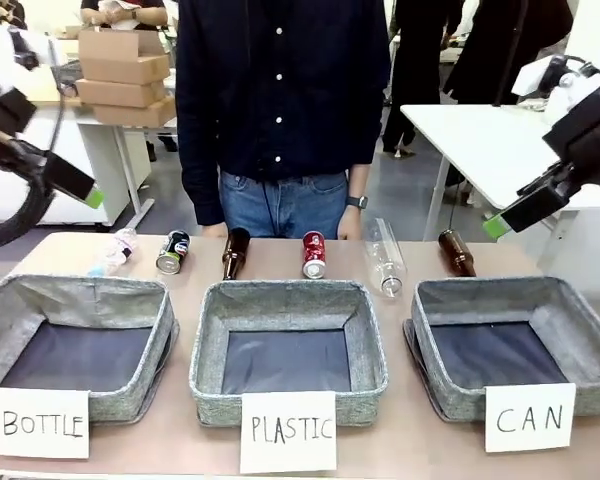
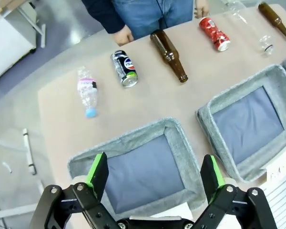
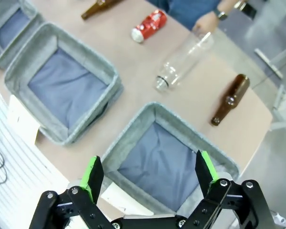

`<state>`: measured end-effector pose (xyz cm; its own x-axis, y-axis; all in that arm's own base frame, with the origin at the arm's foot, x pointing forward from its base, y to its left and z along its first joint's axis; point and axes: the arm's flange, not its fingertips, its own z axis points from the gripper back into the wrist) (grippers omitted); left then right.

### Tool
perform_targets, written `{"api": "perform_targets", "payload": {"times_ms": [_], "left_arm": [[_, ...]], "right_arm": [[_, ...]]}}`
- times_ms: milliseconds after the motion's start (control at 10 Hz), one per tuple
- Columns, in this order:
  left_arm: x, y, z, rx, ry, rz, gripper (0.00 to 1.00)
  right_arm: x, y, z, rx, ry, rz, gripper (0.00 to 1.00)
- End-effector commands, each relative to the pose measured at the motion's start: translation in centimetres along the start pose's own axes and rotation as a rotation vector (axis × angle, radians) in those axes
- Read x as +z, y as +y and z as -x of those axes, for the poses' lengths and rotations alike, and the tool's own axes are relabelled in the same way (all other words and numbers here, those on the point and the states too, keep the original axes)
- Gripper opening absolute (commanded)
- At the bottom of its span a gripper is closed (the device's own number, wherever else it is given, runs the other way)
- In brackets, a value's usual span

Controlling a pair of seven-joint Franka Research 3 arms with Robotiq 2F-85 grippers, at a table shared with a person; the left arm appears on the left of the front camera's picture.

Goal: Sort the can waste into the basket.
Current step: Pick up the can waste from the table and place it in the right Fabric basket.

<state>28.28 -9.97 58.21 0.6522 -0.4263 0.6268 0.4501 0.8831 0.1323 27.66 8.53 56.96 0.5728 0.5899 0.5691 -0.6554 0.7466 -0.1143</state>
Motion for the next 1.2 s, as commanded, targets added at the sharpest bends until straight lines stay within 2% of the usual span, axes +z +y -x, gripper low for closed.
{"api": "perform_targets", "payload": {"times_ms": [0,100,200,300,400,500,600,800,900,1000,1100], "left_arm": [[1.6,0.0,0.3,-0.006,-0.014,-0.010,1.00],[1.9,0.2,-0.6,-0.021,-0.063,0.264,1.00],[3.0,3.4,-0.2,0.072,-0.094,0.634,1.00],[2.8,7.6,1.0,0.229,-0.096,0.915,1.00],[1.8,10.8,2.2,0.441,-0.149,1.044,1.00],[0.6,13.6,3.7,0.578,-0.220,1.160,1.00],[-0.9,15.2,4.7,0.654,-0.252,1.204,1.00],[-4.0,16.7,5.4,0.733,-0.223,1.279,1.00],[-4.9,17.1,5.1,0.778,-0.196,1.277,1.00],[-5.2,17.1,4.6,0.825,-0.178,1.207,1.00],[-3.8,17.1,7.0,0.619,-0.284,1.236,1.00]], "right_arm": [[0.6,0.0,0.4,0.008,0.001,-0.003,1.00],[0.7,-0.1,-0.3,-0.103,-0.066,-0.121,1.00],[2.5,-2.2,0.9,-0.333,-0.154,-0.390,1.00],[4.1,-5.4,3.1,-0.605,-0.201,-0.618,1.00],[4.6,-8.3,5.7,-0.804,-0.228,-0.779,1.00],[4.0,-10.6,8.2,-0.967,-0.263,-0.890,1.00],[3.2,-11.7,9.6,-1.042,-0.295,-0.948,1.00],[2.7,-12.5,10.7,-1.109,-0.336,-0.960,1.00],[2.7,-12.3,11.1,-1.103,-0.364,-0.941,1.00],[2.3,-12.2,11.3,-1.124,-0.351,-0.915,1.00],[1.9,-11.7,11.5,-1.108,-0.330,-0.740,1.00]]}}
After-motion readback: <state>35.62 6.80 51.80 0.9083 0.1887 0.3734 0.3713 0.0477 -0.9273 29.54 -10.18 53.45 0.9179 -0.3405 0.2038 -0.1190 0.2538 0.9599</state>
